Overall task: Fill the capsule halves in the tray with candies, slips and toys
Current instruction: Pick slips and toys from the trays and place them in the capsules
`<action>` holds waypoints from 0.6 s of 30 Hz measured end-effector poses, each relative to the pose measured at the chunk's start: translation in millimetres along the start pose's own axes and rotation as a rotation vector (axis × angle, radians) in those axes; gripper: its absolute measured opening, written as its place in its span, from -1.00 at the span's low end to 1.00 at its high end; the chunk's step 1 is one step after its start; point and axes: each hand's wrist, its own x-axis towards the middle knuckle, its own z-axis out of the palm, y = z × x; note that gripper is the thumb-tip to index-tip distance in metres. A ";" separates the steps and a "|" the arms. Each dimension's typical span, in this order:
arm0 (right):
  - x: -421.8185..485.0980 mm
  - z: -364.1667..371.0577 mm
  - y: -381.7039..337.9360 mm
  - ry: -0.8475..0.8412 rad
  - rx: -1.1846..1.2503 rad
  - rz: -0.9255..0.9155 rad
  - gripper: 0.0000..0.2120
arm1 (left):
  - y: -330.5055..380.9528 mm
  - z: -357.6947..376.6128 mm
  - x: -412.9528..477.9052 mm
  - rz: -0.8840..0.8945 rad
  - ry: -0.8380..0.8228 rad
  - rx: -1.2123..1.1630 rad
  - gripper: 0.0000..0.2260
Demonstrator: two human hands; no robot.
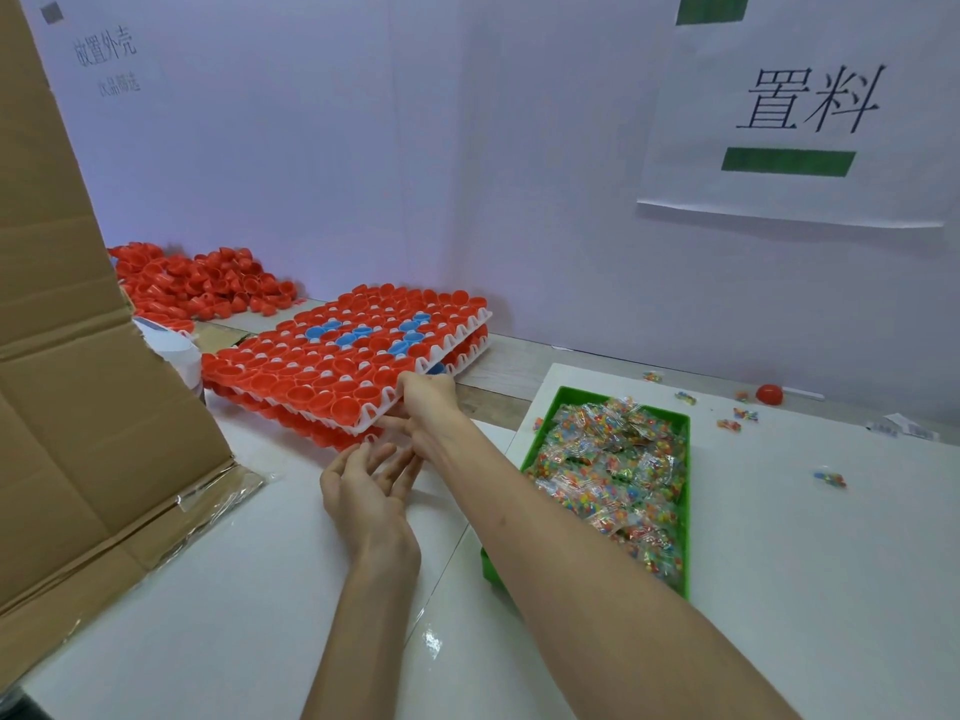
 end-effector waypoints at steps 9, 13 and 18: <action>2.5 -4.6 0.3 -0.086 -0.004 -0.052 -0.70 | 0.6 0.7 -1.8 -0.006 -0.016 0.005 -0.81; 3.3 -7.3 -0.7 -0.107 0.005 -0.062 -0.72 | 0.8 0.8 -2.2 -0.005 -0.020 0.014 -0.81; 5.1 -11.7 0.3 -0.121 -0.007 -0.065 -0.77 | 0.9 0.7 -2.8 -0.007 -0.021 0.021 -0.80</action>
